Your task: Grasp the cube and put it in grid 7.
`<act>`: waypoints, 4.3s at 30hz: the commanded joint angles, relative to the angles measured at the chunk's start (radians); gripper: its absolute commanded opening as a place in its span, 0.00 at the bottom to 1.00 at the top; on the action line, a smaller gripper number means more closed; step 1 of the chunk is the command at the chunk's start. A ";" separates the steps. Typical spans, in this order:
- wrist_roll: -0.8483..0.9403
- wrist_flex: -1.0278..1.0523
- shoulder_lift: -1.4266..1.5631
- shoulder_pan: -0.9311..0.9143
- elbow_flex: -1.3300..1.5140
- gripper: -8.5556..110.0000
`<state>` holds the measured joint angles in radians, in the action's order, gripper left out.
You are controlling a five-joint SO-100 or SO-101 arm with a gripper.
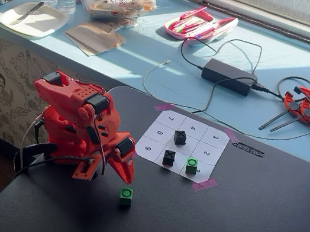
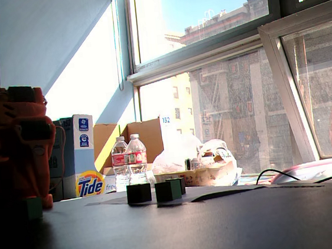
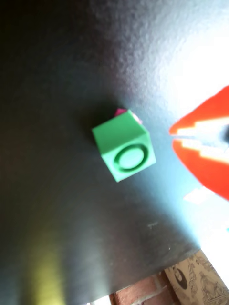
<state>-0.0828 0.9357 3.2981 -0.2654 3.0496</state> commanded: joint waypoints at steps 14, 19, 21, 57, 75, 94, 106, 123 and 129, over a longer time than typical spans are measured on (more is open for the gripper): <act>-0.003 -0.015 0.002 0.000 0.040 0.07; -0.003 -0.015 0.002 0.000 0.040 0.07; -0.003 -0.015 0.002 0.000 0.040 0.07; 0.063 -0.031 0.005 -0.008 0.014 0.09; 0.709 0.291 -0.692 -0.147 -0.839 0.28; 0.882 -0.087 -0.969 -0.163 -0.569 0.34; 0.888 -0.176 -1.058 -0.153 -0.545 0.14; 0.681 0.403 -1.069 0.482 -1.379 0.07; 0.555 0.584 -1.345 0.928 -1.767 0.07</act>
<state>0.5093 1.4864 2.0371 0.4847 1.4389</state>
